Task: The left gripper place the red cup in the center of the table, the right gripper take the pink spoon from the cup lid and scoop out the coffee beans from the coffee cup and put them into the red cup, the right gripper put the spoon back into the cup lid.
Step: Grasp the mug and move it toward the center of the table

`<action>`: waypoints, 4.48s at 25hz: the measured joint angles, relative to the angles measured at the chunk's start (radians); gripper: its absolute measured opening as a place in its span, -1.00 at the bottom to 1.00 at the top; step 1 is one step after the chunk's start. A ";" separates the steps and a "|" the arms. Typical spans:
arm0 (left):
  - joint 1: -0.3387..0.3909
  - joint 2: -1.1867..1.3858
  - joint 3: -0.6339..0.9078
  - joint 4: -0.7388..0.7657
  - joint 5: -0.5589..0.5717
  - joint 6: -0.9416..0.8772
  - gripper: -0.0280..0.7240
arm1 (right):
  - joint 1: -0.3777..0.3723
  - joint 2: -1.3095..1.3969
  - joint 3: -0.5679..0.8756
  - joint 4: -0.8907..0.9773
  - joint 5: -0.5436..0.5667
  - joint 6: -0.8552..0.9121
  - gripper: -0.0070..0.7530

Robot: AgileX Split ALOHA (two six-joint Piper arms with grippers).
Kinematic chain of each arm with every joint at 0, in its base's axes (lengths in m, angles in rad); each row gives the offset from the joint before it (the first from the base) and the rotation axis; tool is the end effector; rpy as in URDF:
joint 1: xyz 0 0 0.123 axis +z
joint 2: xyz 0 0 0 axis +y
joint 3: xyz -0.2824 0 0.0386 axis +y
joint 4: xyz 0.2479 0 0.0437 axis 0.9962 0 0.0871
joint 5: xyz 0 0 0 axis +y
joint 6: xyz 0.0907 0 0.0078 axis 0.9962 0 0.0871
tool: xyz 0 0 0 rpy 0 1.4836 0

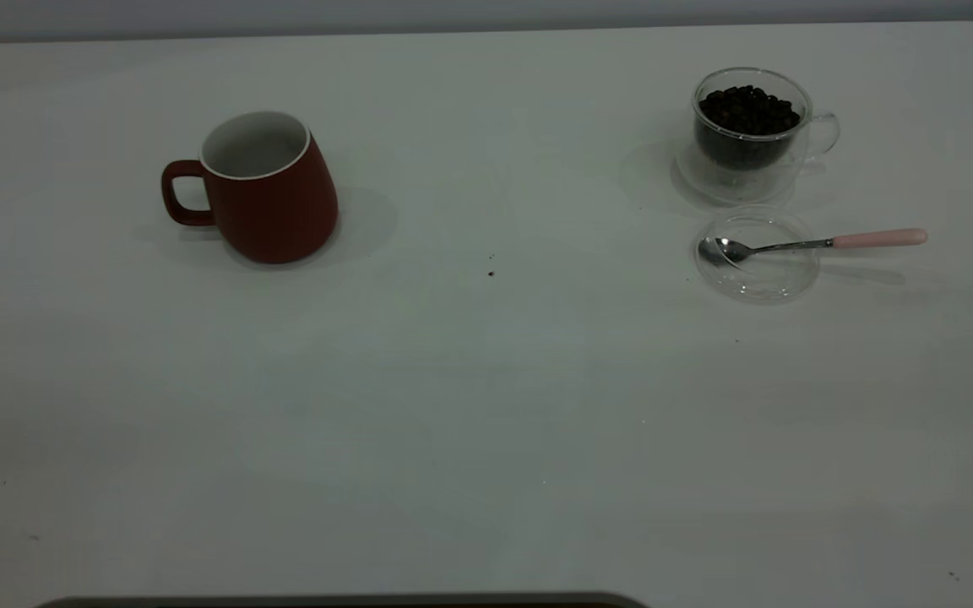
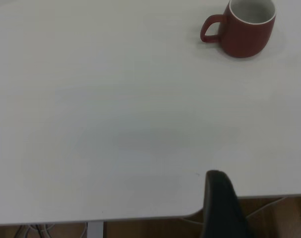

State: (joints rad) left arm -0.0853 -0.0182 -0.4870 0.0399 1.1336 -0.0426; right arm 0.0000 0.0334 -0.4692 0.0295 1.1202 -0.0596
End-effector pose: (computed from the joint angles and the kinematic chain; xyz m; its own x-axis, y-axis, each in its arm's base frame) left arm -0.0090 0.0041 0.2677 -0.5143 0.0182 -0.8574 0.0411 0.9992 -0.0034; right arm 0.0005 0.0024 0.2640 -0.5606 -0.0467 -0.8268 -0.0482 0.9986 -0.0237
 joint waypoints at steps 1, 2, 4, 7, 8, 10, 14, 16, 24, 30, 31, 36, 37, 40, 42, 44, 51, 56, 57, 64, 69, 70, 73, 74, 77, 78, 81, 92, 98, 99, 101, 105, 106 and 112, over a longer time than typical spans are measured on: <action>0.000 0.000 0.000 0.000 0.000 0.000 0.30 | 0.000 0.000 0.000 0.000 0.000 0.000 0.46; 0.000 0.000 0.000 0.000 0.000 0.000 0.30 | 0.000 0.000 0.000 0.000 0.000 0.000 0.46; 0.000 0.000 0.000 0.000 0.000 0.000 0.30 | 0.000 0.000 0.000 0.000 0.000 0.000 0.46; 0.000 0.000 0.000 0.000 0.000 0.000 0.30 | 0.000 0.000 0.000 0.000 0.000 0.000 0.46; 0.000 0.000 0.000 0.000 0.000 0.000 0.30 | 0.000 0.000 0.000 0.000 0.000 0.000 0.46; 0.000 0.000 0.000 0.000 0.000 0.000 0.30 | 0.000 0.000 0.000 0.000 0.000 0.000 0.46; 0.000 0.000 0.000 0.000 0.000 -0.001 0.30 | 0.000 0.000 0.000 0.000 0.000 0.000 0.46; 0.000 0.000 0.000 0.000 0.000 -0.001 0.30 | 0.000 0.000 0.000 0.000 0.000 0.000 0.46; 0.000 0.000 0.000 0.000 0.000 -0.003 0.30 | 0.000 0.000 0.000 0.000 0.000 0.000 0.46; 0.000 0.000 0.000 0.000 0.000 -0.003 0.30 | 0.000 0.000 0.000 0.000 0.000 0.000 0.46; 0.000 0.000 0.000 0.000 0.000 -0.003 0.30 | 0.000 0.000 0.000 0.000 0.000 0.000 0.46; 0.000 0.000 0.000 0.000 0.000 -0.003 0.30 | 0.000 0.000 0.000 0.000 0.000 0.000 0.46; 0.000 0.000 0.000 0.000 0.000 -0.002 0.30 | 0.000 0.000 0.000 0.000 0.000 0.000 0.46; 0.000 0.000 0.000 0.000 0.000 -0.002 0.30 | 0.000 0.000 0.000 0.000 0.000 0.000 0.46; 0.000 0.001 0.000 0.000 0.000 -0.002 0.30 | 0.000 0.000 0.000 0.000 0.000 0.000 0.46; 0.000 0.029 -0.006 0.000 -0.005 -0.003 0.30 | 0.000 0.000 0.000 0.000 0.000 0.000 0.46; 0.000 0.305 -0.179 0.000 -0.153 -0.004 0.46 | 0.000 0.000 0.000 0.000 0.000 0.000 0.46; 0.000 0.566 -0.308 0.034 -0.173 0.012 0.64 | 0.000 0.000 0.000 0.000 0.000 0.000 0.45; 0.000 0.613 -0.326 0.047 -0.175 0.021 0.65 | 0.000 0.000 0.000 0.000 0.000 0.000 0.45; 0.000 0.974 -0.441 0.072 -0.219 0.166 0.66 | 0.000 0.000 0.000 0.000 0.000 0.000 0.45; 0.000 1.213 -0.482 0.074 -0.357 0.312 0.65 | 0.000 0.000 0.000 0.000 0.000 0.000 0.45; 0.000 1.264 -0.491 0.074 -0.380 0.336 0.65 | 0.000 0.000 0.000 0.000 0.000 0.000 0.45; 0.000 1.413 -0.535 0.074 -0.435 0.412 0.65 | 0.000 0.000 0.000 0.000 0.000 0.000 0.45; 0.000 1.467 -0.556 0.074 -0.450 0.445 0.65 | 0.000 0.000 0.000 0.000 0.000 0.000 0.45; 0.000 1.615 -0.627 0.074 -0.471 0.543 0.65 | 0.000 0.000 0.000 0.000 0.000 0.000 0.45; 0.000 1.664 -0.649 0.074 -0.473 0.576 0.65 | 0.000 0.000 0.000 0.000 0.000 0.000 0.45; 0.000 1.792 -0.722 0.074 -0.481 0.674 0.65 | 0.000 0.000 0.000 0.000 0.000 0.000 0.45; -0.052 2.126 -0.882 0.081 -0.548 1.058 0.65 | 0.000 0.000 0.000 0.000 0.000 0.000 0.45; -0.088 2.235 -0.919 0.081 -0.627 1.119 0.65 | 0.000 0.000 0.000 0.000 0.000 0.000 0.45; -0.090 2.249 -0.924 0.081 -0.640 1.121 0.65 | 0.000 0.000 0.000 0.000 0.000 0.000 0.45; -0.091 2.272 -0.927 0.081 -0.665 1.124 0.65 | 0.000 0.000 0.000 0.000 0.000 0.000 0.45; -0.105 2.301 -0.927 0.081 -0.734 1.126 0.65 | 0.000 0.000 0.000 0.000 0.000 0.000 0.45; -0.110 2.306 -0.927 0.082 -0.747 1.126 0.65 | 0.000 0.000 0.000 0.000 0.000 0.000 0.45; -0.164 2.332 -0.927 0.085 -0.776 1.149 0.65 | 0.000 0.000 0.000 0.000 0.000 0.000 0.45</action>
State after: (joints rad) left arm -0.2495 2.3140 -1.4141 0.1250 0.3574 1.1064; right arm 0.0000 0.0334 -0.4692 0.0295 1.1202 -0.0596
